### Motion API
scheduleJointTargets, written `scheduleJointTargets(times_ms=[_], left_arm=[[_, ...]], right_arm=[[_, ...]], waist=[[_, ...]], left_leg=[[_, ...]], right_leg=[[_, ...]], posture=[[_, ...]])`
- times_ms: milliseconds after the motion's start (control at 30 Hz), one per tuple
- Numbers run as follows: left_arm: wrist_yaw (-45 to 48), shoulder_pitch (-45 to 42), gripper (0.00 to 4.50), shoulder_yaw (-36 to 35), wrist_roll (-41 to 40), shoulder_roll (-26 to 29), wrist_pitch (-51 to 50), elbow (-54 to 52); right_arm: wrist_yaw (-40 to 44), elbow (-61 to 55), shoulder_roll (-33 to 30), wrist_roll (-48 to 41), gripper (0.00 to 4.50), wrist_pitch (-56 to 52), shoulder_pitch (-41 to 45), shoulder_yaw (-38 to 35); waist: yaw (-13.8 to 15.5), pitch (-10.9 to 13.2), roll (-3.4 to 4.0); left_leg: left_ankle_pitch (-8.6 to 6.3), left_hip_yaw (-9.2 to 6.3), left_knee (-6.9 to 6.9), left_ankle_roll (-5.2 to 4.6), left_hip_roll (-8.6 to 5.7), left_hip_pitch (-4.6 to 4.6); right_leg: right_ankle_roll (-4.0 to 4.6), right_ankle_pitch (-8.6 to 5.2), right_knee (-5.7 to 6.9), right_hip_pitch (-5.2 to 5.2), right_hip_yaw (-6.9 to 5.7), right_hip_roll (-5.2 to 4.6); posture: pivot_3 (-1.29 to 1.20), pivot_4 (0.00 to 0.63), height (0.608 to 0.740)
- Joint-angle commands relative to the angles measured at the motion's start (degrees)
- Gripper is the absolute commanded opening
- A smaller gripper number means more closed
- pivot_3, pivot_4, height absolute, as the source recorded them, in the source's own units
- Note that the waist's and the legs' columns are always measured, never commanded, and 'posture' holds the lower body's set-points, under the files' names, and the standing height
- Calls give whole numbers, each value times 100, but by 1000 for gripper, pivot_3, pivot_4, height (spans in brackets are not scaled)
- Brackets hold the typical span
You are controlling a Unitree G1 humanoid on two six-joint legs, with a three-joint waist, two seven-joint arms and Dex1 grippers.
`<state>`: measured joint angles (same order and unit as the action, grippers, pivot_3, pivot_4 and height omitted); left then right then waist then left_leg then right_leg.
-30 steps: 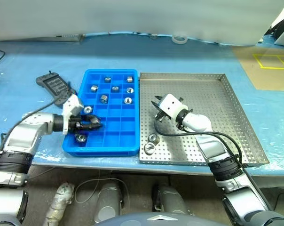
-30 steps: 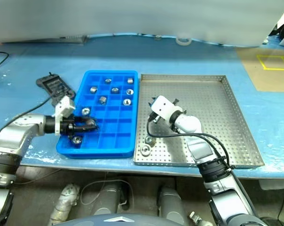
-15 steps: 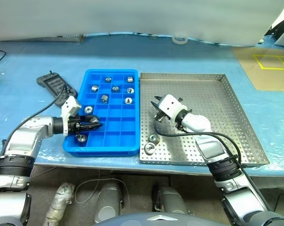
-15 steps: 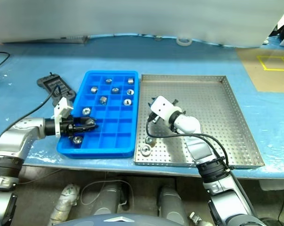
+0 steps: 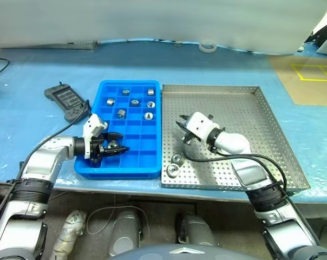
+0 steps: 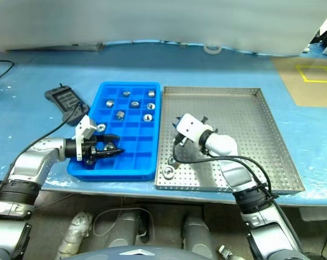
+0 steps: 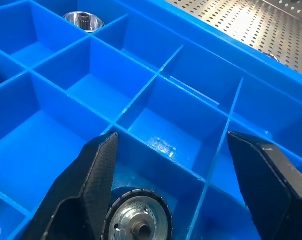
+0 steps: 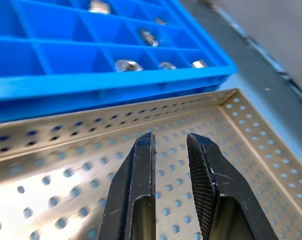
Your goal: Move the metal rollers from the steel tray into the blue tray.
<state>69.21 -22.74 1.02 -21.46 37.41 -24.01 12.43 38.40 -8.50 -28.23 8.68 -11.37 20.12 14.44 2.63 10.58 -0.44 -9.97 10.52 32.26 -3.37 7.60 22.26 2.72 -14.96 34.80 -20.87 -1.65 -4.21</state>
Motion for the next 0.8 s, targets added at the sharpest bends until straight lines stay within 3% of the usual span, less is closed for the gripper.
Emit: scheduleJointTargets(times_ms=[33,433,600,800], left_arm=[[37,-191,3670,-5,-178,-115,10,-439],[-303,291,3670,-123,-277,-361,-197,-942],[-464,545,3709,-207,-329,-364,-294,-1202],[-616,654,3709,-255,-393,-399,-361,-1322]], right_arm=[[849,-462,-695,-197,1032,339,-198,24],[2386,-394,-1824,-406,1032,1456,-388,251],[2705,-334,-1937,-674,2163,1580,-360,113],[2947,-53,-2168,-336,4312,2060,-207,327]], waist=[[18,0,0],[107,1,1],[132,0,0],[125,0,0]], left_leg=[[-1,0,1,-2,0,3],[-30,0,36,-50,-6,18],[-29,0,45,-66,-6,29],[-33,-1,48,-56,-3,17]], right_leg=[[0,0,-4,1,-1,0],[1,0,-13,10,-2,-11],[1,0,-12,5,-3,-13],[0,0,-6,11,-3,-13]], posture=[[-117,150,740],[-55,150,740],[-29,150,740],[-20,150,740]])
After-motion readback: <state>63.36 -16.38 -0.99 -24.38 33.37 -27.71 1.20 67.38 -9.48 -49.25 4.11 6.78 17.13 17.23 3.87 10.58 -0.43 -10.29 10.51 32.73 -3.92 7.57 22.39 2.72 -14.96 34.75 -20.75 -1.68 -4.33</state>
